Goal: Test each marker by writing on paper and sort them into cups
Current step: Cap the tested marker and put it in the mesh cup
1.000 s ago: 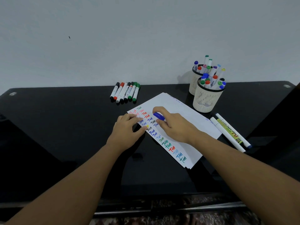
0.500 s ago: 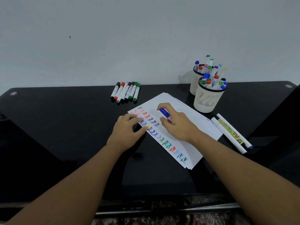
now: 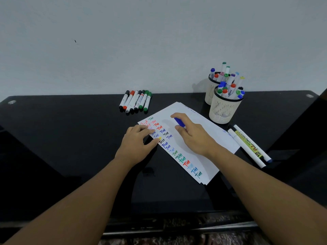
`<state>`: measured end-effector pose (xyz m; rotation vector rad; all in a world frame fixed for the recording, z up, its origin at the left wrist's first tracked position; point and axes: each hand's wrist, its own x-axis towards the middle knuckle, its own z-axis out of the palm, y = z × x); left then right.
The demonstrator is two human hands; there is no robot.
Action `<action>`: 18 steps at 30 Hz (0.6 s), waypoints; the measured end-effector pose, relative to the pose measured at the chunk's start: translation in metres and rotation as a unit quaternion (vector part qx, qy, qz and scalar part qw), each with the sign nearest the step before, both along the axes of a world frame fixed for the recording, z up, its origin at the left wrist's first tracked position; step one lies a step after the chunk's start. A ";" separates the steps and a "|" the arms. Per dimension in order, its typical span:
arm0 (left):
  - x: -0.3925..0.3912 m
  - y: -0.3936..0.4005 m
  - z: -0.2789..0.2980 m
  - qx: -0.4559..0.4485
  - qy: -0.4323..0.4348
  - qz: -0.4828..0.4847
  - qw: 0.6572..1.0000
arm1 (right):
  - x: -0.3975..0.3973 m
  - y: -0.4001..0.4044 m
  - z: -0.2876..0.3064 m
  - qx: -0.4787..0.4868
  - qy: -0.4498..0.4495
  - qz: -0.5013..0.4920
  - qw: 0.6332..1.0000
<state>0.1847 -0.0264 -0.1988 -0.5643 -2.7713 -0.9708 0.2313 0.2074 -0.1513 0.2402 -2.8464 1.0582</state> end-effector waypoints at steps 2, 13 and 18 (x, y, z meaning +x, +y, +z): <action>0.000 0.001 0.000 -0.001 0.002 0.001 1.000 | 0.001 -0.001 0.000 -0.006 0.008 -0.004 1.000; 0.001 0.001 0.000 0.004 -0.004 0.003 1.000 | 0.002 -0.001 0.000 -0.019 0.014 -0.014 1.000; -0.001 0.001 0.001 0.001 -0.005 0.003 1.000 | 0.003 0.003 0.013 -0.106 -0.050 -0.032 0.993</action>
